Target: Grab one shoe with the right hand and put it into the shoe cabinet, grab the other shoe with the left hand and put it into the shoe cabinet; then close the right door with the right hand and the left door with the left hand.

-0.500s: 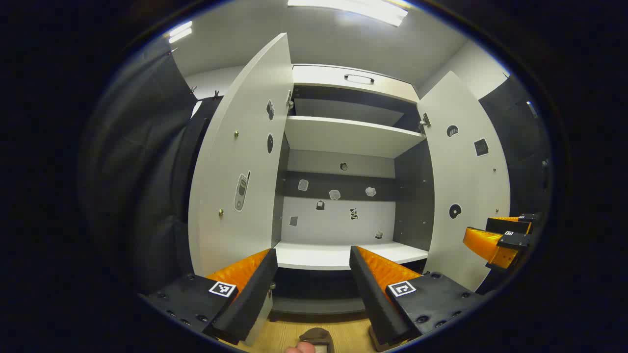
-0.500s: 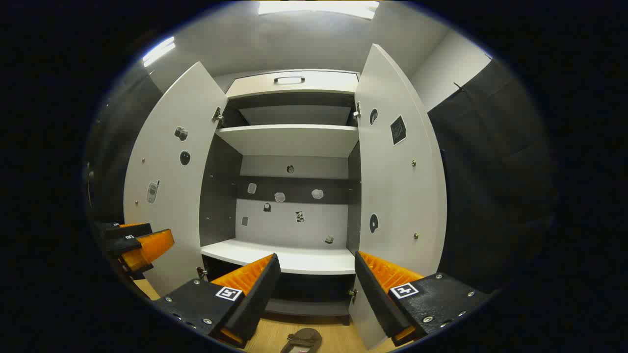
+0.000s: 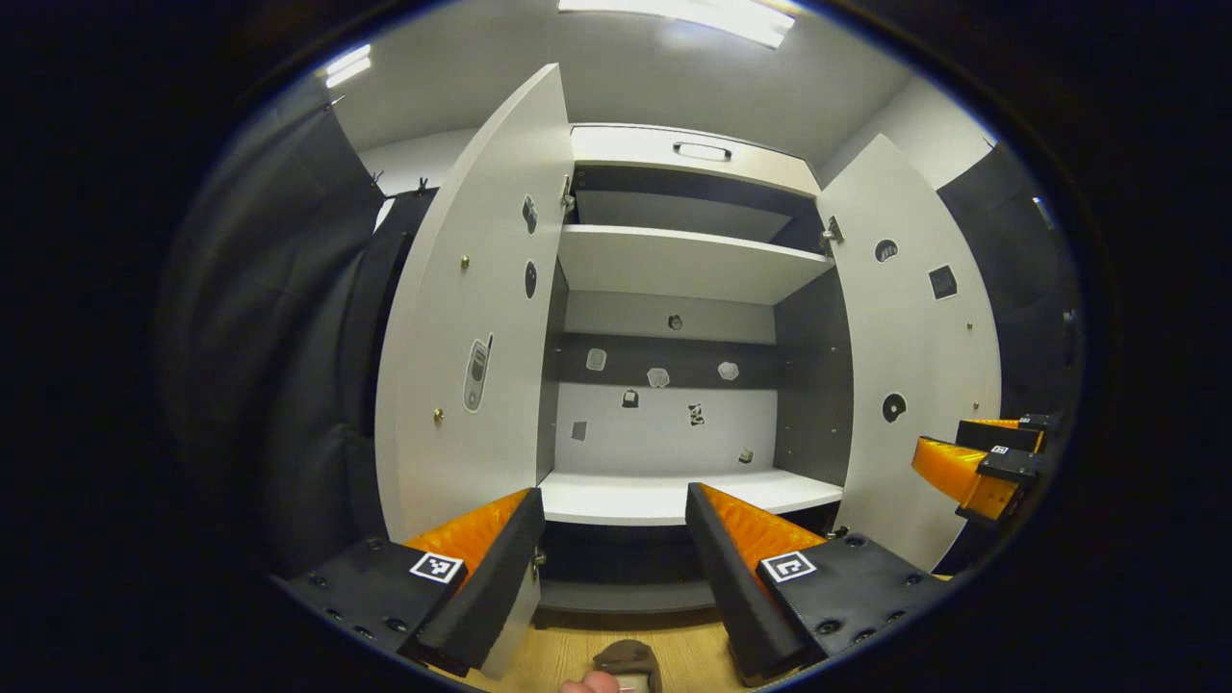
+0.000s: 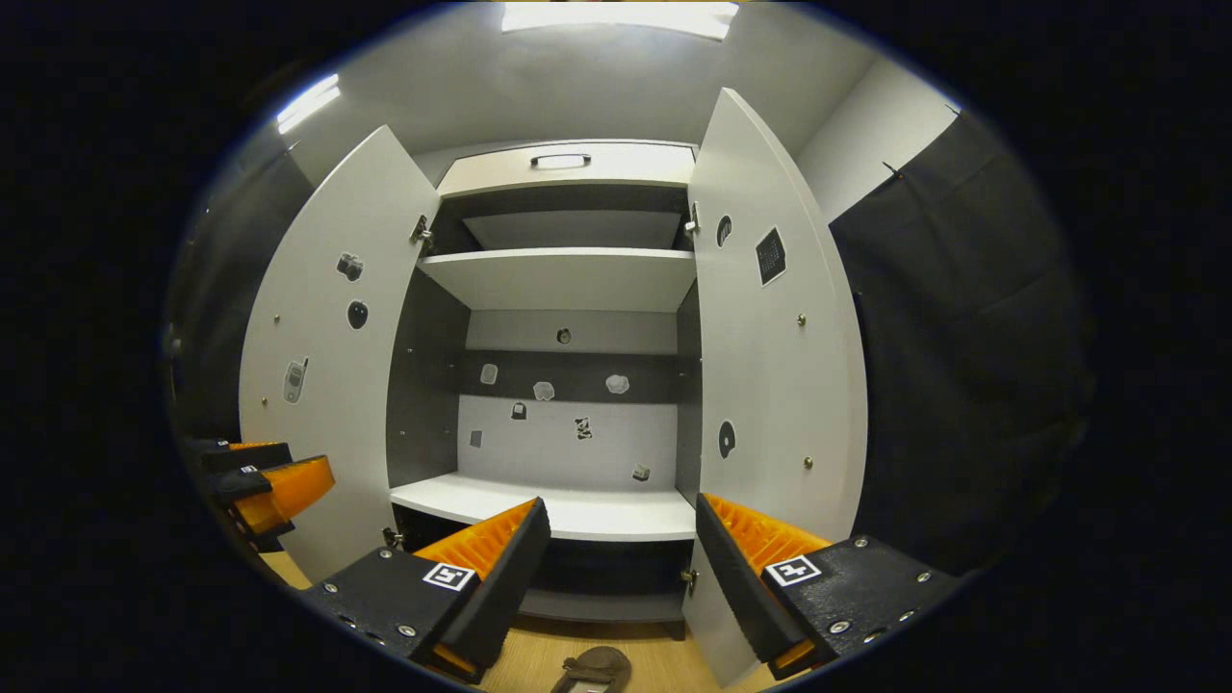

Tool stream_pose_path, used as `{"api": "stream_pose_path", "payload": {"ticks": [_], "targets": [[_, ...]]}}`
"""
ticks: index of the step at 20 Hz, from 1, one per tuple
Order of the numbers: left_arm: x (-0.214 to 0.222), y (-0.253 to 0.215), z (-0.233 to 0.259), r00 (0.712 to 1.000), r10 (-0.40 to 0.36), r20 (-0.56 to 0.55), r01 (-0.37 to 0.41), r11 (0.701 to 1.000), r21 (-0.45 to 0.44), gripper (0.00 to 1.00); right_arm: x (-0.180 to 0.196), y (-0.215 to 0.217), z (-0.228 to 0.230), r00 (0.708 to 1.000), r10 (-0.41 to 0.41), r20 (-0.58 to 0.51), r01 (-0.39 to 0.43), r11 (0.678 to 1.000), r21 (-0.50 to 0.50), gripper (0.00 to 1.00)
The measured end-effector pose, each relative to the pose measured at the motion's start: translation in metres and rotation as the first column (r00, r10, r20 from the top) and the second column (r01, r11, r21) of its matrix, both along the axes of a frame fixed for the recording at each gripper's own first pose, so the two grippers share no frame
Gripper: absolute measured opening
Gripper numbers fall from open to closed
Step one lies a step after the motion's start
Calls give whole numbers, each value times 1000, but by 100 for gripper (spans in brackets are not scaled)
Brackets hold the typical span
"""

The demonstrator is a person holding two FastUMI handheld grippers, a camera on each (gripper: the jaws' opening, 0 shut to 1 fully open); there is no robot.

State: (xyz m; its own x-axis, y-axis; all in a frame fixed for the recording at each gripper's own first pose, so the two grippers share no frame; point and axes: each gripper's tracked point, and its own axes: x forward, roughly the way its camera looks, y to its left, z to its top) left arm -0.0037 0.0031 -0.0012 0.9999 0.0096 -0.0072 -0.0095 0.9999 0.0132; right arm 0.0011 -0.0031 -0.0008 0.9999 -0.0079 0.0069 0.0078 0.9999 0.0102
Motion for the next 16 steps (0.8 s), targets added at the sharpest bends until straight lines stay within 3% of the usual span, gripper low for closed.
{"api": "stream_pose_path", "payload": {"ticks": [8,10,16], "targets": [[-4,7,9,999,23,31,-23,1000,14,100,3,8,7,1000,16,21,-16,1000,-12,94],[-4,8,12,999,26,38,-26,999,21,94,6,9,4,999,20,28,-19,1000,-12,94],[-7,8,14,998,30,47,-31,999,21,96,22,11,-43,998,21,-54,-23,999,-36,94]]}}
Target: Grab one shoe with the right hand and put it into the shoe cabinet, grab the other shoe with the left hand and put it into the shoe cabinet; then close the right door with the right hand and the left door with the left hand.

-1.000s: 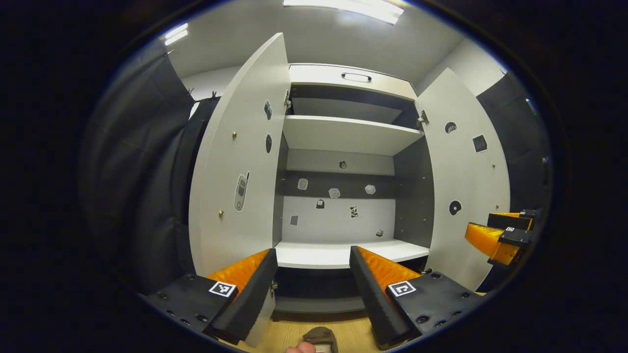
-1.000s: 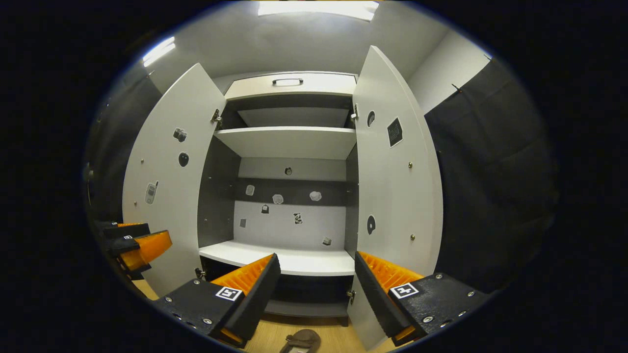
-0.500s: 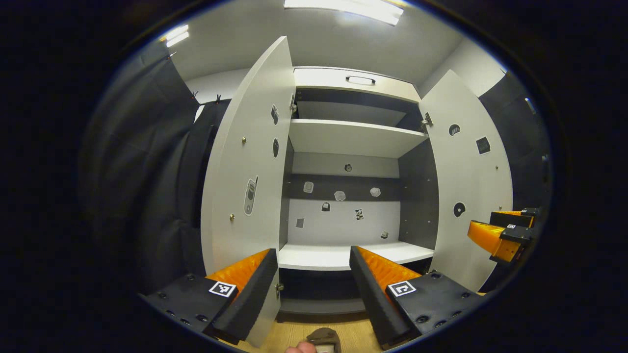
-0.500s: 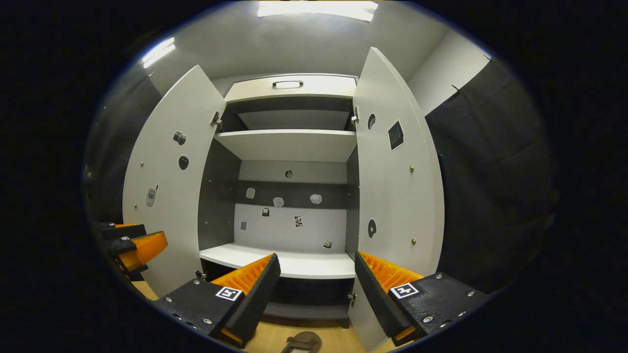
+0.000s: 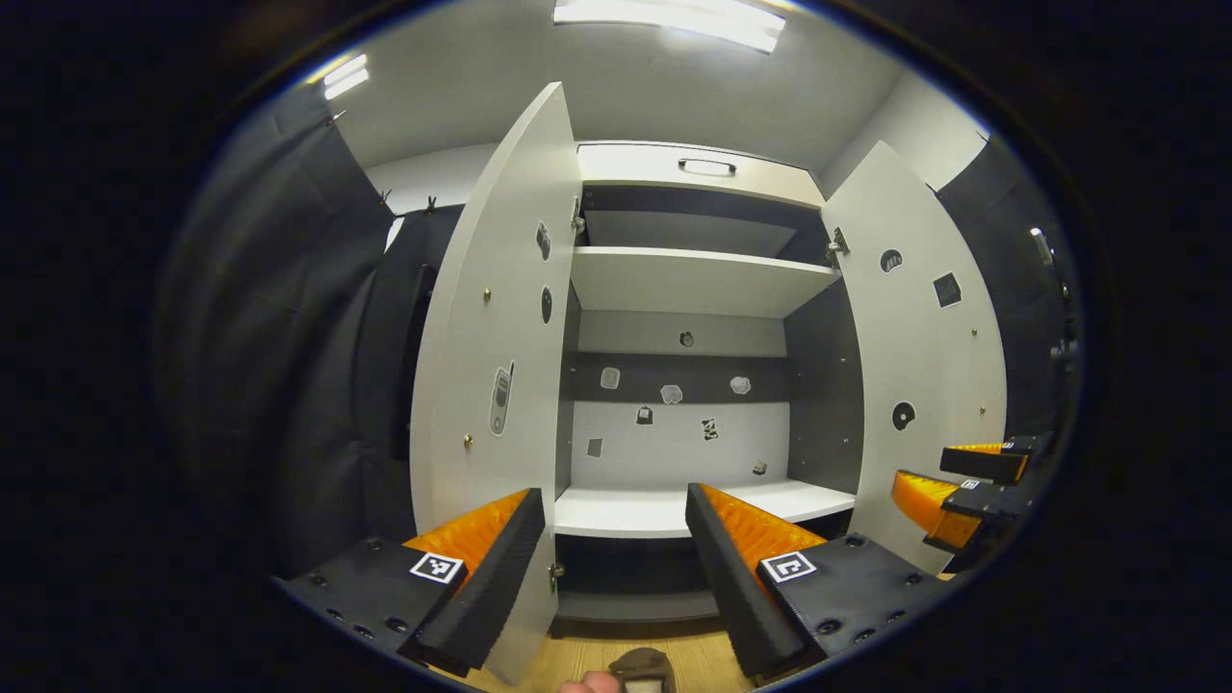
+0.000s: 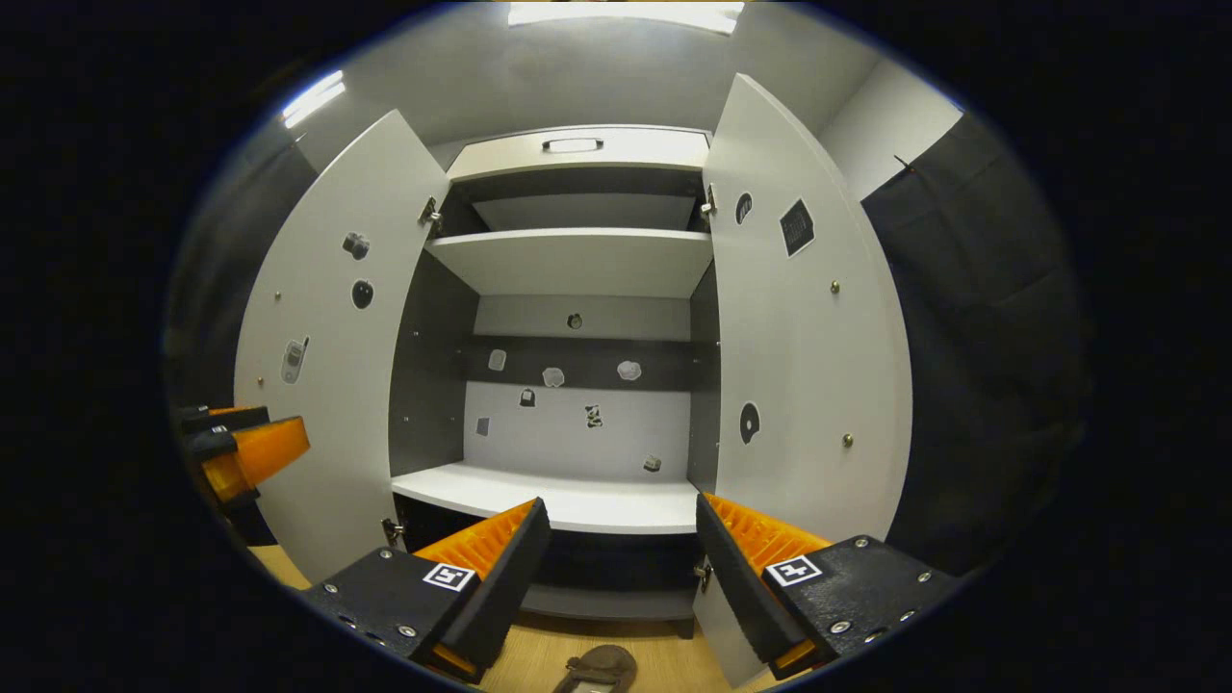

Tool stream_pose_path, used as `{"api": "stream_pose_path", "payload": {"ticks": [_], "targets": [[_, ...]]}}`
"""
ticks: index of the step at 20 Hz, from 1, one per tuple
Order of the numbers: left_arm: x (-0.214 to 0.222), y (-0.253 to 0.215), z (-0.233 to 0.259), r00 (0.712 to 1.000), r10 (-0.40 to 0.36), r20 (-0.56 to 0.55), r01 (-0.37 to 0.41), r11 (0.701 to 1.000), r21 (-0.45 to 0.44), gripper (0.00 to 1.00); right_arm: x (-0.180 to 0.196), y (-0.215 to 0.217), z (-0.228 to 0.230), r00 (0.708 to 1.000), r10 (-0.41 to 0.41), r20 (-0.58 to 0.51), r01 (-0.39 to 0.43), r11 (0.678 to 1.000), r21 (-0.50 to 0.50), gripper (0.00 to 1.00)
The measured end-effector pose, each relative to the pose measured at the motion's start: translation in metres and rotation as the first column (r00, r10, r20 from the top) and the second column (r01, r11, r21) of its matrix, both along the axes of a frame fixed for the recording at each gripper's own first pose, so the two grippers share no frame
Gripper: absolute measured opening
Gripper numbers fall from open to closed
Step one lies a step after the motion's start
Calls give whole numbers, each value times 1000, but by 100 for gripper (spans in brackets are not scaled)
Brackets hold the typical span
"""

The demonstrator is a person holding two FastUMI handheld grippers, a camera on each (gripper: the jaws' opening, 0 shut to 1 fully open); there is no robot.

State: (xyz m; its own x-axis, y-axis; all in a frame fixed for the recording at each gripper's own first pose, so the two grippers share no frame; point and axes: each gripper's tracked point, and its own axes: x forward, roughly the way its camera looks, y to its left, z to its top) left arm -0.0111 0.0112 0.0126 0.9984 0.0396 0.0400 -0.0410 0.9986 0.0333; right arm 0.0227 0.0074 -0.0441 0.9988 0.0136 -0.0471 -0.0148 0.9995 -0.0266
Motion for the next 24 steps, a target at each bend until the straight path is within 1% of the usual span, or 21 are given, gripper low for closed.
{"api": "stream_pose_path", "payload": {"ticks": [1,2,4,5,6,7,8,9,10,13,14,15,16,17,18,19,20,21,22,24], "targets": [[0,0,-1,1000,1,-2,-1,1000,-1,96,3,-1,-17,999,-1,-34,1,1000,-18,94],[-1,1,-1,1000,4,-2,-4,1000,-2,99,5,0,-36,998,1,-69,-3,999,-33,94],[-2,3,-1,1000,8,-3,-8,1000,-3,99,7,3,-75,989,11,-145,-19,999,-51,94],[-3,4,-1,1000,10,-3,-10,1000,-4,99,6,5,-97,982,14,-186,-26,998,-58,94],[-4,6,-1,1000,15,-5,-15,1000,-3,94,4,6,-118,974,18,-228,-33,997,-63,94],[-5,7,-2,1000,20,-7,-20,1000,-4,94,1,6,-139,963,25,-269,-44,997,-65,94],[-6,7,-3,1000,20,-12,-21,1000,-6,96,-2,8,-160,949,31,-313,-54,996,-65,94],[-7,8,-6,1000,22,-17,-23,1000,-7,96,-7,8,-180,933,35,-358,-62,996,-65,94],[-7,9,-7,999,26,-22,-26,1000,-6,93,-13,8,-200,916,33,-401,-65,996,-68,94],[-10,10,-10,999,32,-32,-32,999,-6,94,-28,4,-250,861,24,-508,-70,995,-72,95],[-10,11,-12,999,32,-37,-33,999,-8,97,-34,0,-265,841,17,-541,-70,994,-78,94],[-10,12,-14,999,34,-42,-35,999,-10,96,-38,-1,-280,818,12,-575,-70,994,-79,95],[-11,12,-16,998,36,-48,-37,999,-13,94,-43,-4,-293,793,6,-609,-65,995,-75,95],[-11,13,-19,998,38,-55,-39,999,-16,96,-42,-5,-305,771,-2,-636,-56,996,-71,95],[-11,13,-21,997,37,-62,-39,999,-20,97,-41,-6,-315,754,-4,-657,-51,997,-64,95],[-12,13,-23,997,37,-69,-39,999,-24,94,-44,-7,-327,733,-8,-680,-46,997,-62,95],[-12,14,-24,997,37,-73,-39,999,-26,100,-46,-8,-339,713,-14,-701,-42,997,-63,95],[-12,15,-25,996,39,-76,-41,999,-25,96,-48,-10,-350,695,-21,-718,-37,997,-65,95],[-13,16,-26,996,42,-78,-44,999,-21,96,-47,-13,-359,682,-28,-731,-34,997,-70,95],[-13,18,-26,996,47,-79,-48,999,-15,97,-42,-16,-369,667,-30,-744,-32,997,-69,95]]}}
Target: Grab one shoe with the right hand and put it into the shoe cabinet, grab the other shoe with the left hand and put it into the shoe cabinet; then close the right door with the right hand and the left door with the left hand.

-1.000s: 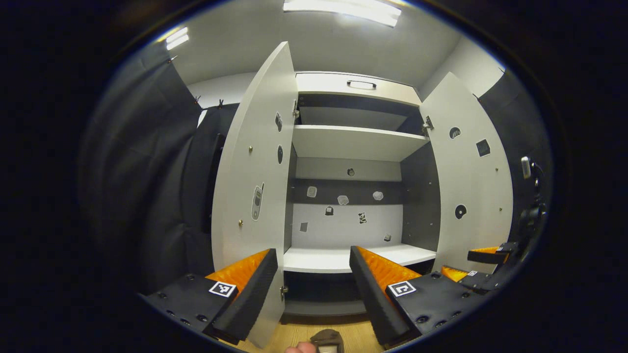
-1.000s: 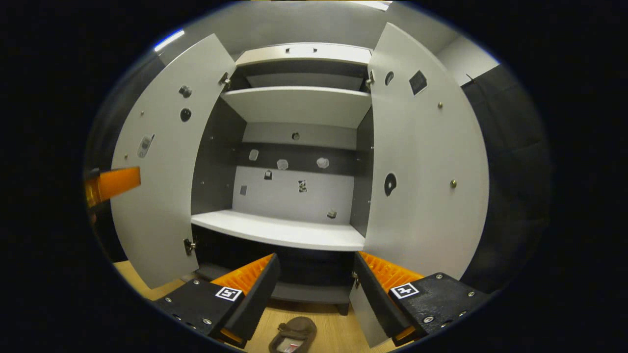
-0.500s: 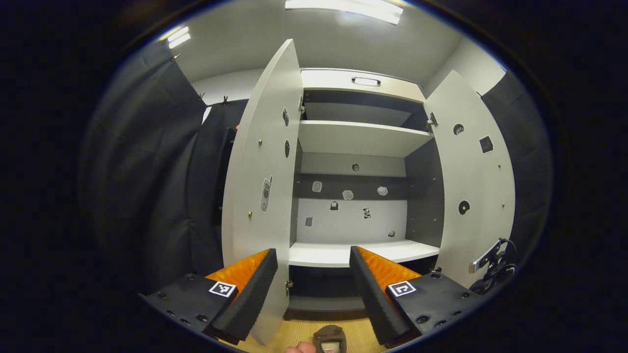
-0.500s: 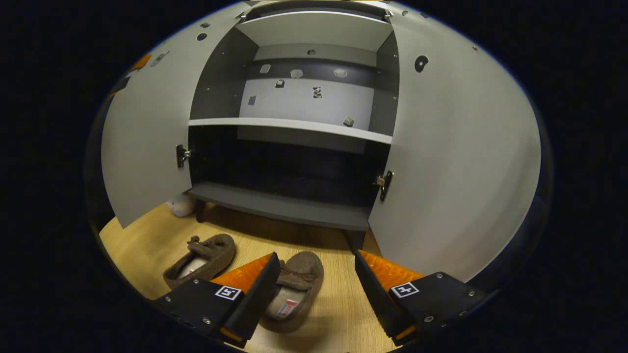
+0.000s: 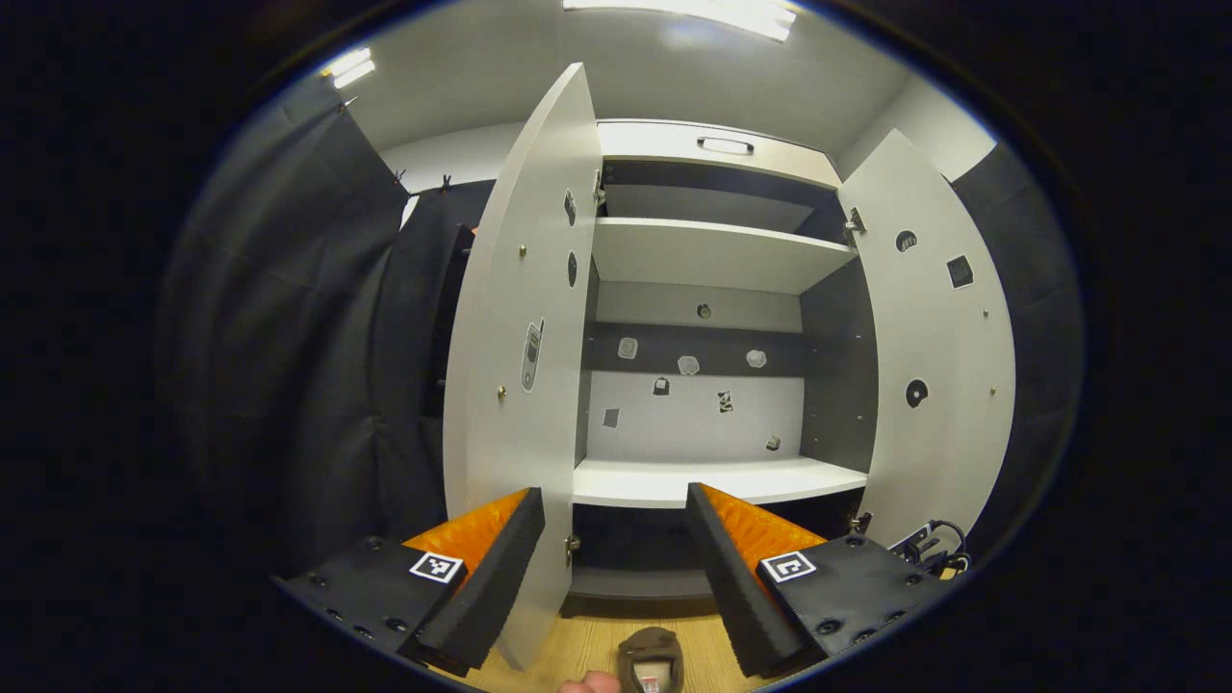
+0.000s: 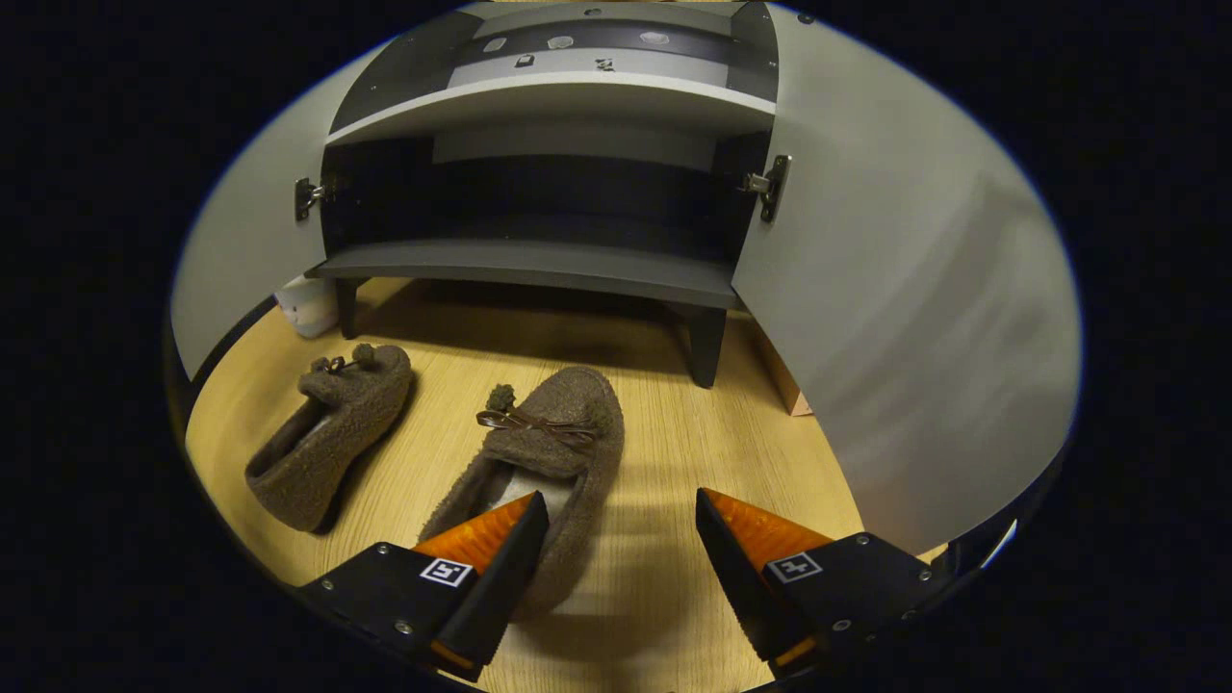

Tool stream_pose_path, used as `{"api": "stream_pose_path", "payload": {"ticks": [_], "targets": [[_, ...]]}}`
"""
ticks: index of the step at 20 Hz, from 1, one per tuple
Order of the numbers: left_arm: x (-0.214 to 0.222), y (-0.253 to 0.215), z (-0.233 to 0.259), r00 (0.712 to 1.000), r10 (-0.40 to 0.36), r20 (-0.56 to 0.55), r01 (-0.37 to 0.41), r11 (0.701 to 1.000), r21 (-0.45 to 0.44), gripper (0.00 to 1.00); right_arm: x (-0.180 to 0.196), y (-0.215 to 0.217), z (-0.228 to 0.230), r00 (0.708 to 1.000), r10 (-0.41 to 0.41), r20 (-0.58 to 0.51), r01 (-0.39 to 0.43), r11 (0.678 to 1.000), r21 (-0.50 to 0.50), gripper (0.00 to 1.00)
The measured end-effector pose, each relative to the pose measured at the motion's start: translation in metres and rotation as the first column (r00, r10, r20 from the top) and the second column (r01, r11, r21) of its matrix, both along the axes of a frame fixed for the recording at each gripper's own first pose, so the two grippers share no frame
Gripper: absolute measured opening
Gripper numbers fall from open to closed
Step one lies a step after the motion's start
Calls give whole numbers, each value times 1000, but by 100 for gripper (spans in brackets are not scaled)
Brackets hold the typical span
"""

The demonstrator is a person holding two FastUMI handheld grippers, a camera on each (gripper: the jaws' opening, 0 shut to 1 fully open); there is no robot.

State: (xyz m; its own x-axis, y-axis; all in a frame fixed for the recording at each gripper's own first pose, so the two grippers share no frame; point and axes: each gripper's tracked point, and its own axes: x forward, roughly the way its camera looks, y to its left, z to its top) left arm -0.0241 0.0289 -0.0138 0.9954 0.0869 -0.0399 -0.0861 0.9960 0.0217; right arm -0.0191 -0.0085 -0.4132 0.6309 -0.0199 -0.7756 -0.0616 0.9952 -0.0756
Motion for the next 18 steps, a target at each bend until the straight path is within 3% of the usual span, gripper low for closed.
{"api": "stream_pose_path", "payload": {"ticks": [7,9,10,12,13,14,15,16,18], "targets": [[-1,1,-3,1000,6,-14,-6,1000,12,96,45,-3,-45,1000,14,7,-14,1000,-15,95],[-1,0,-2,1000,5,-15,-5,1000,18,94,49,2,-49,999,39,28,-40,999,12,91],[-2,0,-2,1000,7,-13,-7,1000,21,97,51,4,-51,998,48,48,-49,998,25,89],[-3,-1,-4,1000,10,-12,-10,1000,20,96,51,12,-54,996,46,79,-52,995,79,77],[-2,-2,-4,1000,9,-14,-9,1000,17,94,48,16,-55,997,32,64,-40,992,117,64],[-2,-4,-5,1000,7,-17,-7,1000,14,94,46,18,-54,998,18,54,-26,989,143,57],[-2,-5,-6,1000,4,-19,-4,1000,13,94,49,16,-56,998,8,61,-17,990,142,42],[-3,-6,-6,1000,2,-18,-2,1000,13,96,50,12,-54,997,2,76,-11,993,119,38],[-3,-8,-7,1000,-4,-16,4,1000,13,96,54,6,-49,993,15,120,-21,998,51,14]]}}
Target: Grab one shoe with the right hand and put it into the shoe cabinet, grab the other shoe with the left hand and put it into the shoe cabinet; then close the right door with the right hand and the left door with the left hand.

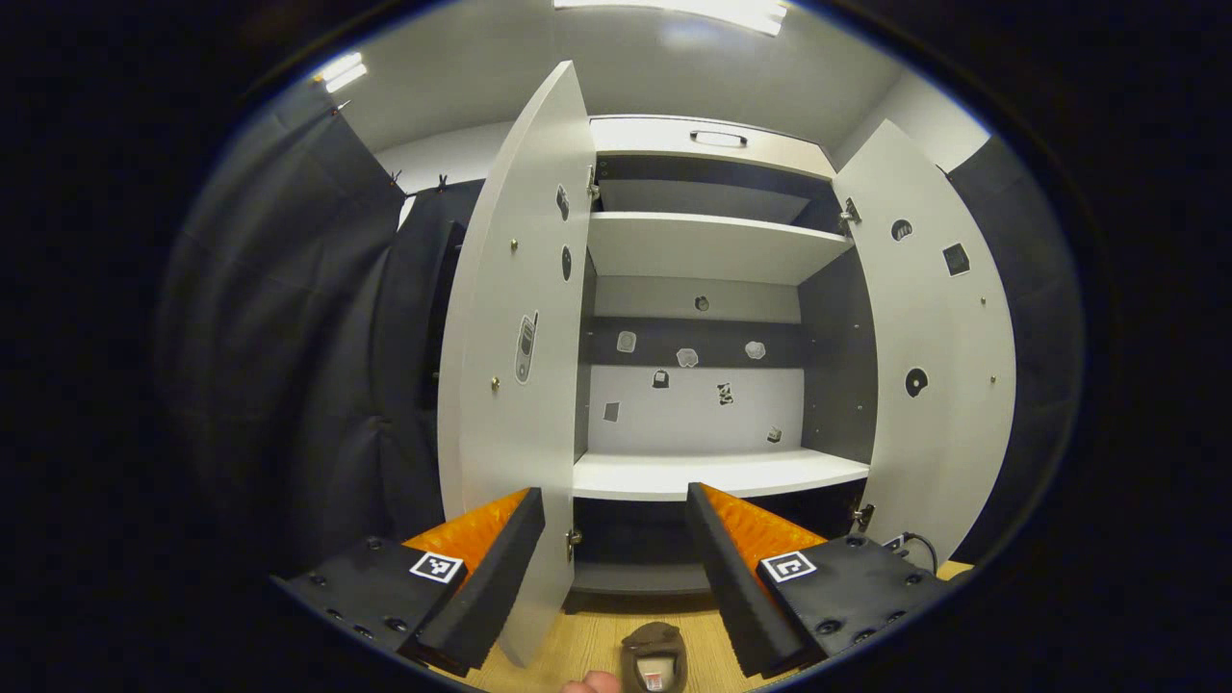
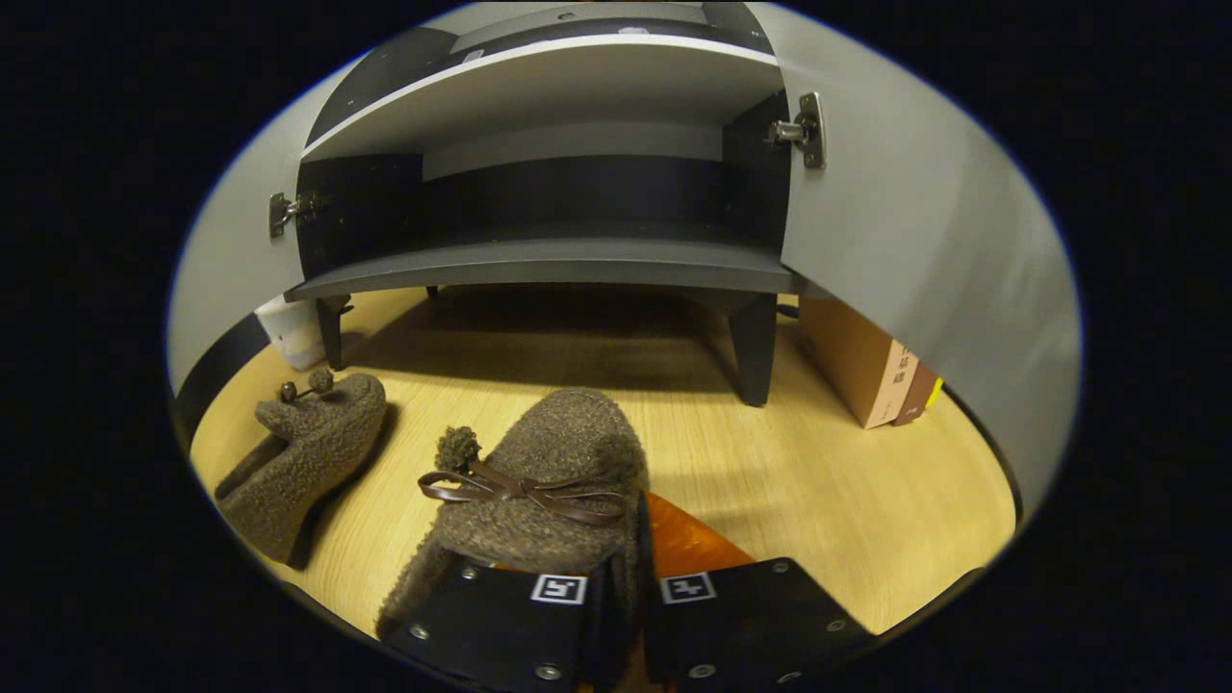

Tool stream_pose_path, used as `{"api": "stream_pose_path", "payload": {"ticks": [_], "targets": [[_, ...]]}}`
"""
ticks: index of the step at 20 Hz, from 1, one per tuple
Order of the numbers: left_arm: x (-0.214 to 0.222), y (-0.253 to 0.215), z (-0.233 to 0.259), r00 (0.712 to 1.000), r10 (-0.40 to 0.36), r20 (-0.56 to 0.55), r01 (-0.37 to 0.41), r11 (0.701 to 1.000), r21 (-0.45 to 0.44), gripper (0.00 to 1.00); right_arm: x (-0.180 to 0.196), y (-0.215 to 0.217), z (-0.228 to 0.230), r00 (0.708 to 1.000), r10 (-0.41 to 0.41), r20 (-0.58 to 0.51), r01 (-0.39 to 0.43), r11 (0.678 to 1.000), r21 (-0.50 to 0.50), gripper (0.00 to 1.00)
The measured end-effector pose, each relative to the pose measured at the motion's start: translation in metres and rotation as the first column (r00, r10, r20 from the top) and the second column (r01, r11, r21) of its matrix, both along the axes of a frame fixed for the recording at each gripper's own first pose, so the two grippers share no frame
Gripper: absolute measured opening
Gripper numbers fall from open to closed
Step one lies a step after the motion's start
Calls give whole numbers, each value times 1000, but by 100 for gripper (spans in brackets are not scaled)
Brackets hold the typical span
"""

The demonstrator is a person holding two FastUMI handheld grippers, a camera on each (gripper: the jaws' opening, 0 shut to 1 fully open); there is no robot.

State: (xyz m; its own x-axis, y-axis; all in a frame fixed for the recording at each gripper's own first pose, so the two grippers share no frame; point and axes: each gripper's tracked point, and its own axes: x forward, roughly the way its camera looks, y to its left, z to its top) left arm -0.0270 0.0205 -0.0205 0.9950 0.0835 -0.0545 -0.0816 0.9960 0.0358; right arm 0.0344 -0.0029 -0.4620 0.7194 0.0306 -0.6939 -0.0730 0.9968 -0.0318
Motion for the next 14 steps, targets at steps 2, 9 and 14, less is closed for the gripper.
{"api": "stream_pose_path", "payload": {"ticks": [2,9,14], "targets": [[-1,-3,-3,1000,-8,-1,8,1000,0,96,-9,3,10,1000,25,13,-25,999,-32,6],[9,-13,-13,999,-40,1,40,999,-11,97,-14,-6,164,971,-53,233,48,998,30,6],[7,-26,-13,997,-73,10,73,997,12,96,31,-14,307,908,-63,413,47,998,50,6]]}}
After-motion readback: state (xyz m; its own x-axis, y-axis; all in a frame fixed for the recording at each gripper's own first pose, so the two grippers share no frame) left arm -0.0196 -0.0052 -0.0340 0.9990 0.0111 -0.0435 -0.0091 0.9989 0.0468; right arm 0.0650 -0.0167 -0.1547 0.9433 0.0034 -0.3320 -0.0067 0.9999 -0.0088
